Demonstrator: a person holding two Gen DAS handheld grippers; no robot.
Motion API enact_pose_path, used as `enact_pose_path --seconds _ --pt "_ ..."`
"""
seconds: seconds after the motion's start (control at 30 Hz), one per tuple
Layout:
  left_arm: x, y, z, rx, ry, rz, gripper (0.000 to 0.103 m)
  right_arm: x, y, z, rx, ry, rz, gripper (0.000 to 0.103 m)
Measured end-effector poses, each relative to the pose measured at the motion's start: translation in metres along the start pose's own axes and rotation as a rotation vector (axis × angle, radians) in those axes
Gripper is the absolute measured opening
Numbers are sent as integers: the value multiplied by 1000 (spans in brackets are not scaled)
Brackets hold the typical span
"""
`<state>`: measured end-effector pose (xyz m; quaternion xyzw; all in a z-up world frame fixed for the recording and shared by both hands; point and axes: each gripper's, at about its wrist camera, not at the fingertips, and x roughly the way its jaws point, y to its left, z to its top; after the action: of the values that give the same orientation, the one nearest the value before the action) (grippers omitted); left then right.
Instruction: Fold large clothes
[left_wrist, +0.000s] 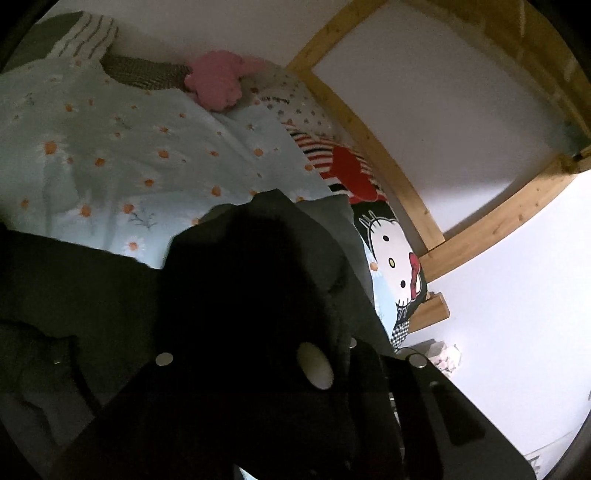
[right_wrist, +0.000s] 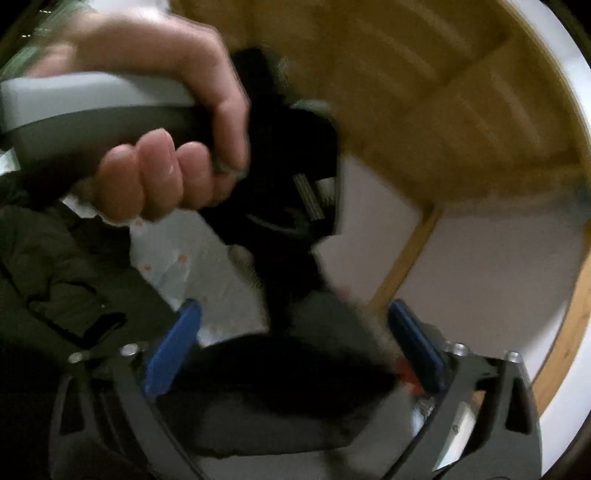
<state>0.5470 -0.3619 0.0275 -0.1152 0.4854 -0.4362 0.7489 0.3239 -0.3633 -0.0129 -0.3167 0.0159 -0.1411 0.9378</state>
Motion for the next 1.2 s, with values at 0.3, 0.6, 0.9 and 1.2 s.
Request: enact_pose_path --seconds 0.3,0.6,0.9,1.2 --pt "-73 27 -32 18 -28 -78 13 26 37 -1 -242 142 65 58" --pt "-158 95 -54 5 -120 85 13 38 120 63 -185 169 185 7" --pt "-207 182 -82 -74 -131 228 13 30 213 84 -170 185 342 6" --pt "-229 260 -98 -82 -112 400 13 46 280 102 -116 281 510 6"
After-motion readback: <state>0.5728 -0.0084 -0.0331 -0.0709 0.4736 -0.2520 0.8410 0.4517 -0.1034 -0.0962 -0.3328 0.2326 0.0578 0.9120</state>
